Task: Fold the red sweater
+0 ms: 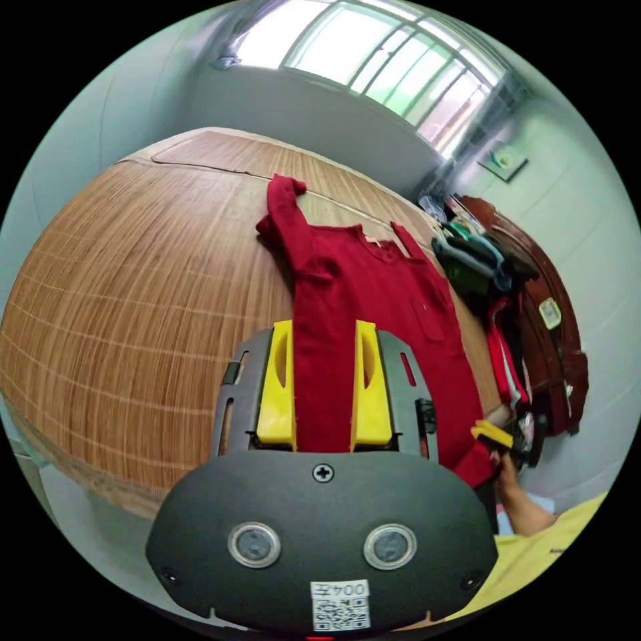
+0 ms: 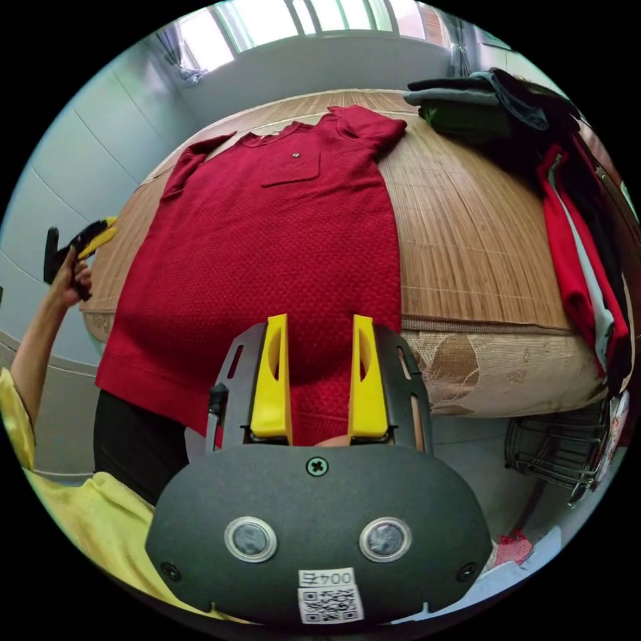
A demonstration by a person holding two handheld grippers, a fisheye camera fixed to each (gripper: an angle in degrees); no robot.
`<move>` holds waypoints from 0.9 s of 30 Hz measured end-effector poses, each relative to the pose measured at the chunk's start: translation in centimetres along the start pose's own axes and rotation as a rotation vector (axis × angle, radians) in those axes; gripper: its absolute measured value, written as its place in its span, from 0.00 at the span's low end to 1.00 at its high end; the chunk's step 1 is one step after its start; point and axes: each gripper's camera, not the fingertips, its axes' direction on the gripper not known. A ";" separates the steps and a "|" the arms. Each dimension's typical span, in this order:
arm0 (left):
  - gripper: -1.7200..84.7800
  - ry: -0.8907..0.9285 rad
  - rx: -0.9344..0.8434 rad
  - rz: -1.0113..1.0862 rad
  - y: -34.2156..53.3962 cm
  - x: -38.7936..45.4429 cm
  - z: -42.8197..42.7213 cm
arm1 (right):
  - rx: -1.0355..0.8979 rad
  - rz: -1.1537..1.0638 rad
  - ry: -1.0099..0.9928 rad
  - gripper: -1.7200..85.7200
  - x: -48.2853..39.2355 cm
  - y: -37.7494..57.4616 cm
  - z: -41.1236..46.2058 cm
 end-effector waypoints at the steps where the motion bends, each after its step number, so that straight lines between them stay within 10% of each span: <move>1: 0.17 0.010 0.003 -0.045 -2.1 -0.3 1.2 | 0.000 -0.010 0.028 0.18 -0.9 0.1 -0.2; 19: 0.07 -0.098 -0.006 -0.215 -12.3 2.4 12.7 | 0.012 -0.035 0.119 0.15 -5.9 1.2 -2.3; 27: 0.06 -0.079 0.177 -0.250 1.4 2.8 5.9 | 0.013 -0.031 0.121 0.15 -6.6 1.7 -2.5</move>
